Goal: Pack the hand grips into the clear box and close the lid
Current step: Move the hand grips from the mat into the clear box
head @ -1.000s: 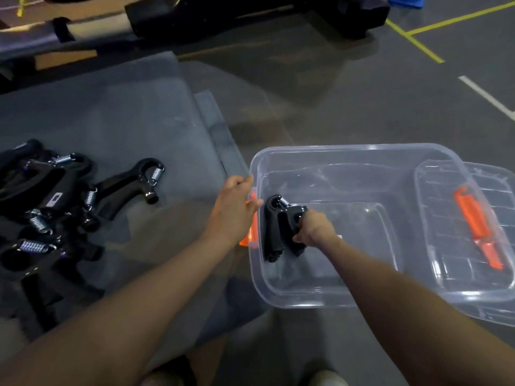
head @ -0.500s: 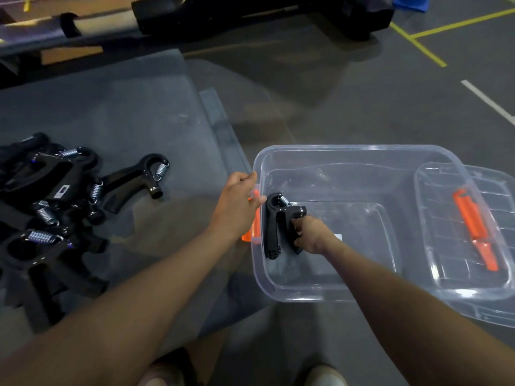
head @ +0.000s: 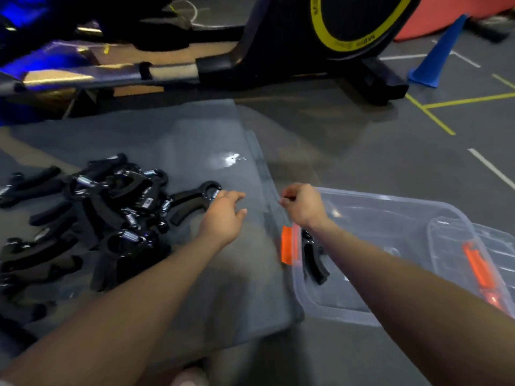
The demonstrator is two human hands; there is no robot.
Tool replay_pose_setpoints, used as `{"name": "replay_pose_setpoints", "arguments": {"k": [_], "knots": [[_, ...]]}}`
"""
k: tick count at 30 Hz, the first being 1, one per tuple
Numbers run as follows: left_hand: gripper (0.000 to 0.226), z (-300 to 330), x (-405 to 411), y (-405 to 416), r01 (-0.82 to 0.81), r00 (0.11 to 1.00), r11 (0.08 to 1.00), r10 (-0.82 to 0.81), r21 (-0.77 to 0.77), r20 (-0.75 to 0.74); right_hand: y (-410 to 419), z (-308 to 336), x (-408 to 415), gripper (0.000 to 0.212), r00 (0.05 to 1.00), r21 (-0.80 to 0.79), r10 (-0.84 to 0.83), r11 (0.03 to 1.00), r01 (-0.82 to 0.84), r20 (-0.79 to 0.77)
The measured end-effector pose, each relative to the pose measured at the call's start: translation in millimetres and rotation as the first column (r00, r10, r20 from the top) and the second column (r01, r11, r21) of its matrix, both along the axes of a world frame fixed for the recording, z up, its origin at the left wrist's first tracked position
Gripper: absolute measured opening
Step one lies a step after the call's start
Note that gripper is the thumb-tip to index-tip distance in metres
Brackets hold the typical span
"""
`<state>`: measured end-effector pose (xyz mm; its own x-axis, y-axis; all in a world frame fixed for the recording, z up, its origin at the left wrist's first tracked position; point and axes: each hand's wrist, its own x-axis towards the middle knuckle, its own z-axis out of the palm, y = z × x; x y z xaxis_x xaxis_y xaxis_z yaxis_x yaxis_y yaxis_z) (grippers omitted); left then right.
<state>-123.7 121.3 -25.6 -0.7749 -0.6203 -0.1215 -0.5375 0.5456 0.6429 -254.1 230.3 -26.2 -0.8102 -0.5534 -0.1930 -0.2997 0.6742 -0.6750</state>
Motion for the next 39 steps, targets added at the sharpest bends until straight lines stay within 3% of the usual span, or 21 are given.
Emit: {"name": "replay_pose_setpoints", "arguments": {"k": [6,13,20,27,32,39], "knots": [[0.037,-6,56,-69,-0.138,0.988,0.987,0.143,-0.086,0.059,-89,-10,47,0.029,0.989,0.021,0.099,0.995,-0.102,0.107],[0.038,-27,74,-107,-0.15,0.984,0.981,0.161,-0.124,0.082,-142,-57,74,0.04,0.981,0.18,0.033,0.981,-0.069,0.192],[0.036,-33,72,-113,-0.175,0.98,0.972,0.187,-0.155,0.068,-150,-64,80,0.035,0.996,0.226,-0.016,0.974,-0.005,0.09],[0.034,-24,60,-103,-0.199,0.975,0.971,0.21,-0.129,0.077,-139,-41,77,0.028,0.996,0.245,0.085,0.967,-0.073,-0.04],[0.034,-15,38,-96,-0.192,0.976,0.978,0.2,-0.086,0.087,-117,-16,60,0.022,0.954,0.251,0.177,0.961,-0.115,-0.241],[0.033,7,-6,-75,-0.153,0.986,0.988,0.151,0.019,0.076,-66,23,23,0.023,0.921,0.129,0.218,0.974,-0.185,-0.324]]}}
